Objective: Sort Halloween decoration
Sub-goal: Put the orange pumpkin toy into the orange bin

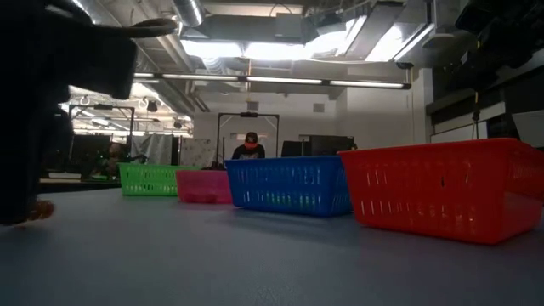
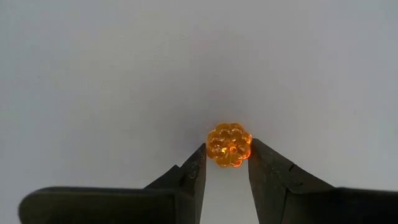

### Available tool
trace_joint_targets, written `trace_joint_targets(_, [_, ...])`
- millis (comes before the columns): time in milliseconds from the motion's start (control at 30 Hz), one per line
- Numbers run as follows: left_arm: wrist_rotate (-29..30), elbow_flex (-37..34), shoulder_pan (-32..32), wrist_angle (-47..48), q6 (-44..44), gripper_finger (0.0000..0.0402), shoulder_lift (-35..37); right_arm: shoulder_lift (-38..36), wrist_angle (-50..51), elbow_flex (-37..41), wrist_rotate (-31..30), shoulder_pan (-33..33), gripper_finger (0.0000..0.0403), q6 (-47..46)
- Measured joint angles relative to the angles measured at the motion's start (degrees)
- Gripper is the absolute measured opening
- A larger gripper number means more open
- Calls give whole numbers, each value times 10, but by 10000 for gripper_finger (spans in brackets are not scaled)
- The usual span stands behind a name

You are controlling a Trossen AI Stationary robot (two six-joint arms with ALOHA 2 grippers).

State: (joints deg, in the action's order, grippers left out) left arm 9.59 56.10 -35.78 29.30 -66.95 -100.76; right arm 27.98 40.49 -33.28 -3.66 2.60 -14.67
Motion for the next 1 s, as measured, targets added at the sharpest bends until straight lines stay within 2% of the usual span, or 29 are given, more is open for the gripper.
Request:
trace_joint_targets(233, [9,0,43,-92,5,80,1,0,0,0,0,0,154,0])
trace_joint_targets(567, [24,1,123,-284,106,80,2,0,0,0,0,0,154,0])
trace_joint_targets(800, [23,1,164,-418,243,81,2,0,0,0,0,0,154,0])
trace_joint_targets(1000, [24,1,196,-490,353,81,2,0,0,0,0,0,154,0])
